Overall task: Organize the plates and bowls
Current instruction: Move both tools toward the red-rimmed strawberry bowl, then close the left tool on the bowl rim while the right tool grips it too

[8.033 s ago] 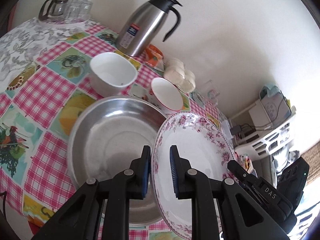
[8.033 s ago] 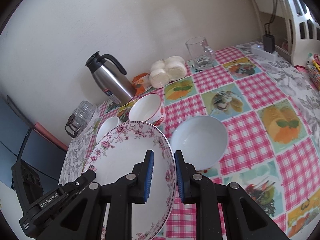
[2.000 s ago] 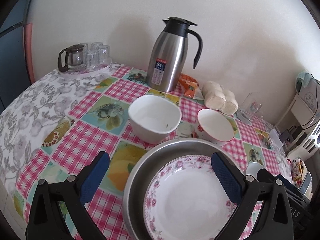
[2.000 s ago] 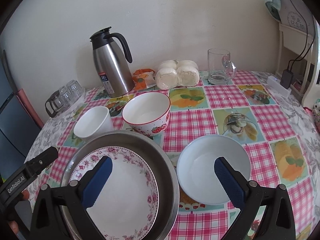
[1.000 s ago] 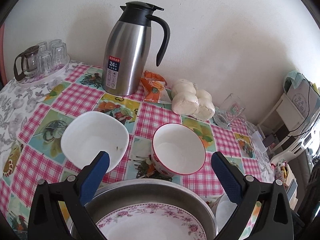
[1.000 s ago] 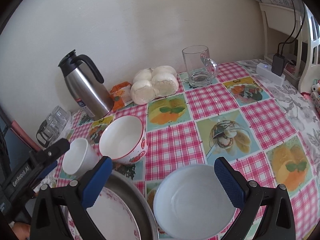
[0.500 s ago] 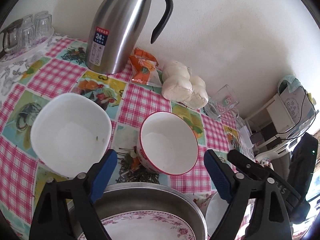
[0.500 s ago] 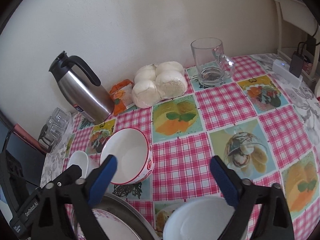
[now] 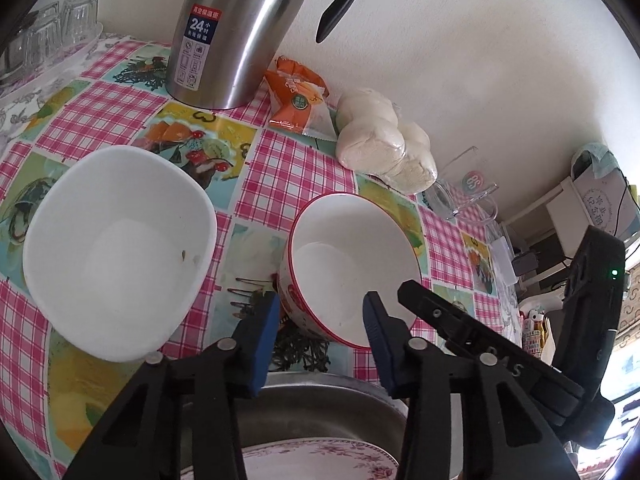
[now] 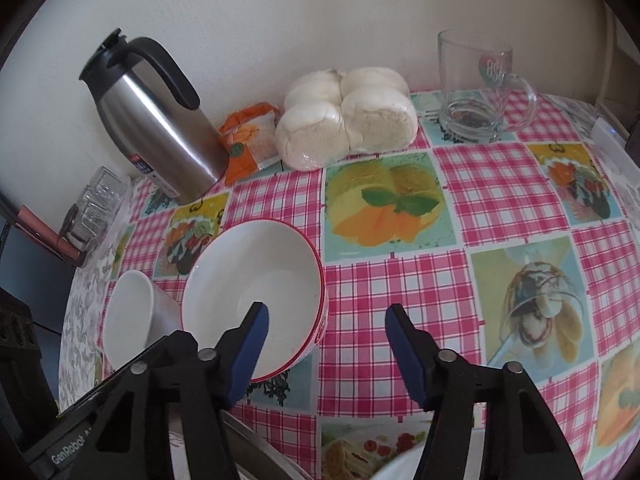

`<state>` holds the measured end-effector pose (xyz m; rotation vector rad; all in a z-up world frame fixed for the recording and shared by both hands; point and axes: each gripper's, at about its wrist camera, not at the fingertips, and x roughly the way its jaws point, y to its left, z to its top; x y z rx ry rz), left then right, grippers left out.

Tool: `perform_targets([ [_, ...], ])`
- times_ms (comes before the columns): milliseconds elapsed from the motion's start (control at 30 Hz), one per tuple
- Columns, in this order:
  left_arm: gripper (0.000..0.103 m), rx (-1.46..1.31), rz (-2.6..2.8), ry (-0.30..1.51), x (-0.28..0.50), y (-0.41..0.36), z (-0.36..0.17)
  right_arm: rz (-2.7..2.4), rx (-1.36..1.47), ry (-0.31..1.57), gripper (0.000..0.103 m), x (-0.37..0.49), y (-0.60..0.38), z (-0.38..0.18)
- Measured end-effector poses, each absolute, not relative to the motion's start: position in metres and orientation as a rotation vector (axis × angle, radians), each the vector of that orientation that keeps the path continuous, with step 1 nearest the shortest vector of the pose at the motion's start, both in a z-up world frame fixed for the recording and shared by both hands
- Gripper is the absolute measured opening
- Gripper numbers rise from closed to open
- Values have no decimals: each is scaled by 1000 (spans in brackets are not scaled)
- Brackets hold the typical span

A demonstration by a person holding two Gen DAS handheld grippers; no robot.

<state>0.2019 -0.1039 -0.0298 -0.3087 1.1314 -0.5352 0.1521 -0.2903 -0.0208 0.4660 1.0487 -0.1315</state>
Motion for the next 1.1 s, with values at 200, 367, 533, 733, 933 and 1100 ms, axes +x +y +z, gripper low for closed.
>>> perform_targets([
  [200, 35, -314, -525, 1146, 207, -102, -36, -117, 465, 1110, 34, 164, -287, -42],
  [367, 35, -303, -525, 1144, 210, -105, -38, -76, 423, 1148, 24, 174, -277, -49],
  [533, 34, -293, -521, 1161, 214, -108, -45, -72, 371, 1173, 18, 179, -271, -56],
  [733, 31, -268, -515, 1158, 213, -111, -46, -44, 384, 1151, 12, 173, -275, -57],
  [933, 31, -267, -530, 1128, 210, -111, -39, -56, 401, 1128, 11, 167, -280, -51],
  [1100, 31, -278, -548, 1091, 206, -114, -32, -72, 433, 1076, 11, 161, -288, -39],
])
